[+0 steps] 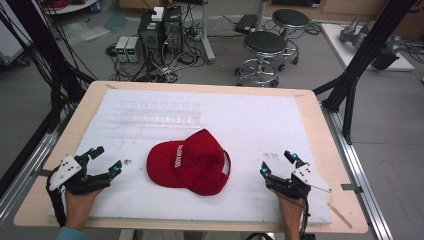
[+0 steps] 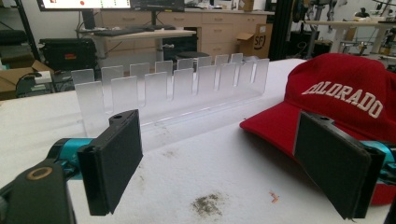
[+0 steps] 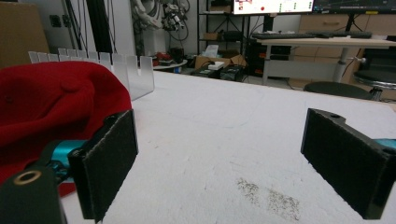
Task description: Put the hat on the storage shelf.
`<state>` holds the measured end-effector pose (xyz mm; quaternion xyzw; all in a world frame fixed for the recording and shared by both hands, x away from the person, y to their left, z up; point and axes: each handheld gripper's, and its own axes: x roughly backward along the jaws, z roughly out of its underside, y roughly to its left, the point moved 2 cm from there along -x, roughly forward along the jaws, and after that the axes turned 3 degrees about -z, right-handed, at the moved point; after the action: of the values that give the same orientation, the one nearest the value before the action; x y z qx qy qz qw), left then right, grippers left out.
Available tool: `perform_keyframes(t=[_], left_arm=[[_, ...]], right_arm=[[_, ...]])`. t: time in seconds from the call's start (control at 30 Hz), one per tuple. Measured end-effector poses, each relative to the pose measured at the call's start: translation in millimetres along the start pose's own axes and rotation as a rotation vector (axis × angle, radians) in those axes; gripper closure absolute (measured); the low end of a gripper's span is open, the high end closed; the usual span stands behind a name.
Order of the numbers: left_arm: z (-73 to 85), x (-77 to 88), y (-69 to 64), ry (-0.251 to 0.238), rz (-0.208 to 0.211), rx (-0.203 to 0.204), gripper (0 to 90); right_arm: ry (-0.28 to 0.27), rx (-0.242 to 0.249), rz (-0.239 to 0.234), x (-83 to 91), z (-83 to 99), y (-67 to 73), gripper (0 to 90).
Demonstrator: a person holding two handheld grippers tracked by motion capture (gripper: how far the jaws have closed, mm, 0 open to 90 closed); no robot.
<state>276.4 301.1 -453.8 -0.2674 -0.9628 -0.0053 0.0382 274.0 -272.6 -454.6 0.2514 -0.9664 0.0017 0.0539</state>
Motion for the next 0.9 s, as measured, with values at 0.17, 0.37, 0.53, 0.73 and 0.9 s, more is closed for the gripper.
perform_keyframes(t=[0.17,0.37,0.53,0.73,0.9], left_arm=[[-0.2,-1.0,0.0,0.008,-0.001,-0.001,16.0],[-0.1,-0.5,-1.5,0.009,-0.004,-0.016,16.0],[0.0,0.3,-0.8,-0.001,0.002,-0.01,16.0],[-0.1,-0.1,-0.7,0.005,0.007,-0.009,16.0],[-0.2,-1.1,-1.0,0.007,0.005,-0.007,16.0]], right_arm=[[-0.003,-0.002,0.0,-0.3,-0.2,-0.9,9.8],[-0.002,0.015,0.0,-0.3,-0.1,0.6,9.8],[-0.005,0.012,0.005,0.2,0.0,1.1,9.8],[-0.002,0.017,0.01,-0.1,0.0,1.1,9.9],[0.002,0.011,0.007,-0.4,-0.1,1.4,9.8]])
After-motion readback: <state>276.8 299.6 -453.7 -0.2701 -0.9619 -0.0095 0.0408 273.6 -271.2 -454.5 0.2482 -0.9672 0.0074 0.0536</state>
